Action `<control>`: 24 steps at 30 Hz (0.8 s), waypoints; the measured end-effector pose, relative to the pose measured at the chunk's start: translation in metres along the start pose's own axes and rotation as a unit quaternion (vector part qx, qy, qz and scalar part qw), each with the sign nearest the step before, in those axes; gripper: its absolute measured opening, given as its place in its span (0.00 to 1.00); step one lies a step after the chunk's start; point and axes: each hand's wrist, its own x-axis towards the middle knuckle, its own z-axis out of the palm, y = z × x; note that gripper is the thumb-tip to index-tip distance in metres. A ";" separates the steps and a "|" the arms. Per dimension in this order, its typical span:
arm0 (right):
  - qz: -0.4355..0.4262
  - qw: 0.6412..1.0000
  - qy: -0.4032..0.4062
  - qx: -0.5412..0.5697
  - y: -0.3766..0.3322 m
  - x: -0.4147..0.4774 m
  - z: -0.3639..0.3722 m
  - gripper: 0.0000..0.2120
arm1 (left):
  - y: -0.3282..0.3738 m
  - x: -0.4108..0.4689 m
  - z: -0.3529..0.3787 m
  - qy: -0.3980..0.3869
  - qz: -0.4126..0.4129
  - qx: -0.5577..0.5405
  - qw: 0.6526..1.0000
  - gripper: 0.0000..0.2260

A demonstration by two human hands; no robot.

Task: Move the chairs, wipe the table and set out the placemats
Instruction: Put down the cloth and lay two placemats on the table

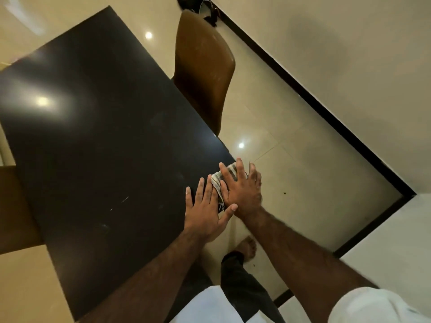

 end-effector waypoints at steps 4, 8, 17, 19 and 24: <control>-0.015 0.999 -0.005 0.048 0.036 0.020 -0.007 0.33 | 0.028 0.032 -0.017 -0.008 0.010 0.015 1.000 0.47; -0.002 0.995 -0.030 0.095 0.070 0.032 -0.030 0.30 | 0.054 0.061 -0.031 -0.019 0.037 0.057 0.998 0.49; 0.068 0.995 0.020 0.068 0.167 0.069 -0.121 0.14 | 0.122 0.130 -0.073 0.002 0.069 0.049 0.996 0.47; 0.059 0.996 0.024 0.064 0.183 0.084 -0.144 0.17 | 0.140 0.155 -0.094 0.016 0.066 0.047 0.997 0.47; 0.060 0.995 0.011 0.074 0.211 0.123 -0.192 0.23 | 0.175 0.208 -0.161 0.036 0.071 0.047 0.996 0.48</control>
